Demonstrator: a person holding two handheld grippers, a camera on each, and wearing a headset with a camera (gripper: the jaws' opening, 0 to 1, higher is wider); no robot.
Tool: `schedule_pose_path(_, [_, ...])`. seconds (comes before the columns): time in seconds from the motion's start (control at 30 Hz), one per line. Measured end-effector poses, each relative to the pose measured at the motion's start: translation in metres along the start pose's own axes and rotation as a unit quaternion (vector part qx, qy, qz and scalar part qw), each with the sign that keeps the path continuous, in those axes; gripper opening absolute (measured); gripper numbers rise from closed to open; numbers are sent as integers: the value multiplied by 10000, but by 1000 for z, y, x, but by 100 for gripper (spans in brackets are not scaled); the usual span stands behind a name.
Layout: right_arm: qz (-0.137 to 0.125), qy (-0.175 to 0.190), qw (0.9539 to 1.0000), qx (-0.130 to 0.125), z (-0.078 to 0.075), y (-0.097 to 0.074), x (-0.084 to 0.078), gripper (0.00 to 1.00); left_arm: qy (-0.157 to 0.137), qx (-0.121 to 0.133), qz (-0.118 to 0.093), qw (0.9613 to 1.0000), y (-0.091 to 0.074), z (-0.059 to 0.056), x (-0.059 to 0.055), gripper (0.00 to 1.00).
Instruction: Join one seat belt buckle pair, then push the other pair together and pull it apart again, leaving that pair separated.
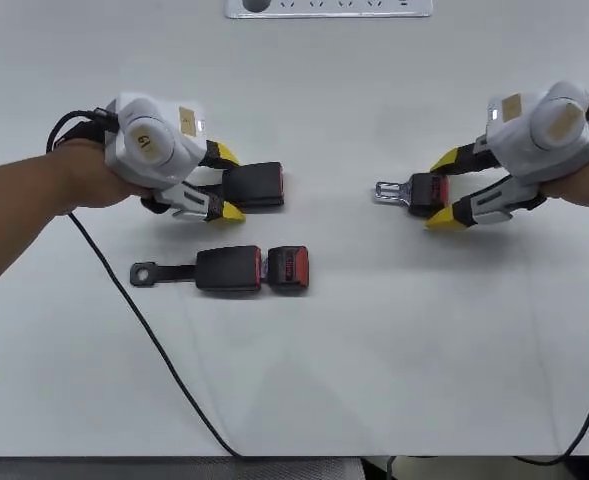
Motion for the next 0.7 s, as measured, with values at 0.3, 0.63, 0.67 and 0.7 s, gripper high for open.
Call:
schedule_pose_path(0.3, [3, -311, 9995, 85, -4, 0, 1, 34, 98, -46, -34, 9999, 0, 2, 0, 33])
schedule_pose_path(0.63, [30, -541, 9983, 226, -9, 1, 3, 33, 281, -193, -112, 9994, 0, 7, -3, 33])
schedule_pose_path(0.67, [33, -545, 9982, 228, -9, 1, 4, 33, 298, -197, -104, 9993, 0, 7, -3, 33])
schedule_pose_path(0.7, [27, -538, 9983, 226, -9, 2, 5, 33, 306, -201, -101, 9993, 1, 7, -3, 33])
Point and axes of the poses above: the centre of the closed fingertips' face, and the gripper's own axes: y roughly forward along the fingers, z roughly to its left, x roughly out of its top, the point moved 10 cm from there along -y, roughly backward along the fingers, and after that the axes turned 9 degrees about z, right-handed, at the moved point
